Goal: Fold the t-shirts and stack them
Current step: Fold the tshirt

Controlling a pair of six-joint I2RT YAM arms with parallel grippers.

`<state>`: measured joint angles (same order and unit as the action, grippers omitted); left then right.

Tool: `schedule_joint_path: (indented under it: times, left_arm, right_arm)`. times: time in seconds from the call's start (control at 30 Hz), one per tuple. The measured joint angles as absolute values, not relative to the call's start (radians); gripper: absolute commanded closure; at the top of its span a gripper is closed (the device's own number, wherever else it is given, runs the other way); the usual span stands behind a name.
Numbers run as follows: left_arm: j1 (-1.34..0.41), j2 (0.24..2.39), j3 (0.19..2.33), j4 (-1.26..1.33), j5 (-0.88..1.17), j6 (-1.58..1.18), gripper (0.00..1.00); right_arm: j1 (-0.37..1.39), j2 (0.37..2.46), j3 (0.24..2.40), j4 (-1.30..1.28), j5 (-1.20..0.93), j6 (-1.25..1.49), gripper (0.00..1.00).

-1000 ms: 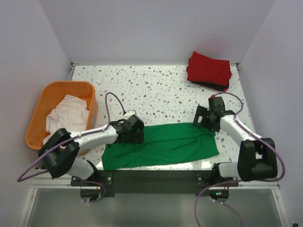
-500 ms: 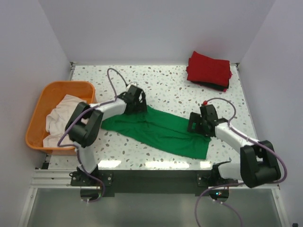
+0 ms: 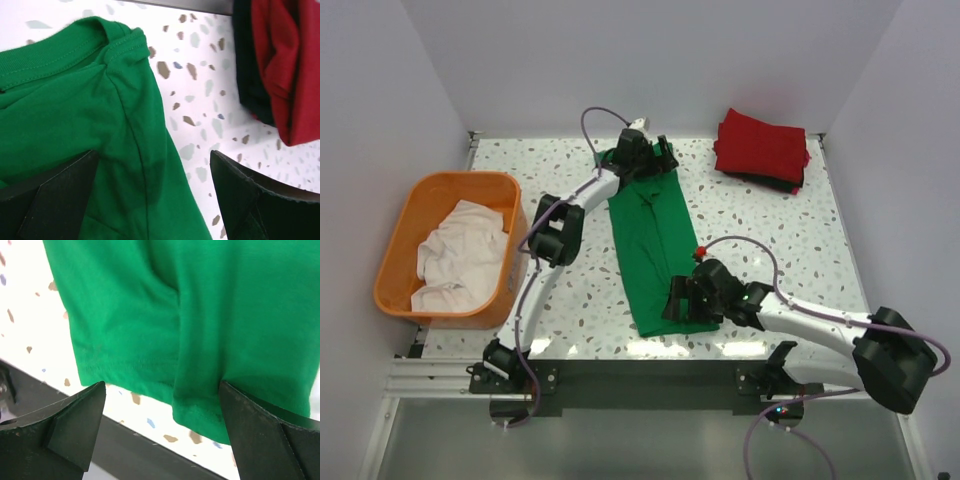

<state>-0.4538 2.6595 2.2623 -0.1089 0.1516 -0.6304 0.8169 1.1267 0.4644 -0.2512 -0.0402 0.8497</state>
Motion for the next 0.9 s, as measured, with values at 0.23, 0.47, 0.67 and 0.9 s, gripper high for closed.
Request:
schedule_joint_path:
  times: [0.23,0.47,0.67,0.9]
  left_arm:
    - [-0.463,2.659,2.196,0.052,0.282,-0.677,0.00]
    - [-0.507,2.661,2.186,0.092,0.311,-0.677,0.00]
    - [-0.524,2.620,2.186,0.037,0.289,-0.657,0.00]
    - [-0.532,2.278,2.055,-0.101,0.239,-0.578,0.00]
  right_arm:
    - [0.888,1.235,0.570,-0.300,-0.030,0.866,0.01]
    - [0.889,1.231,0.746,-0.427,0.086,0.846,0.01]
    - [0.889,1.100,0.761,-0.499,0.136,0.847,0.01]
    - [0.889,0.952,0.691,-0.603,0.194,0.889,0.01]
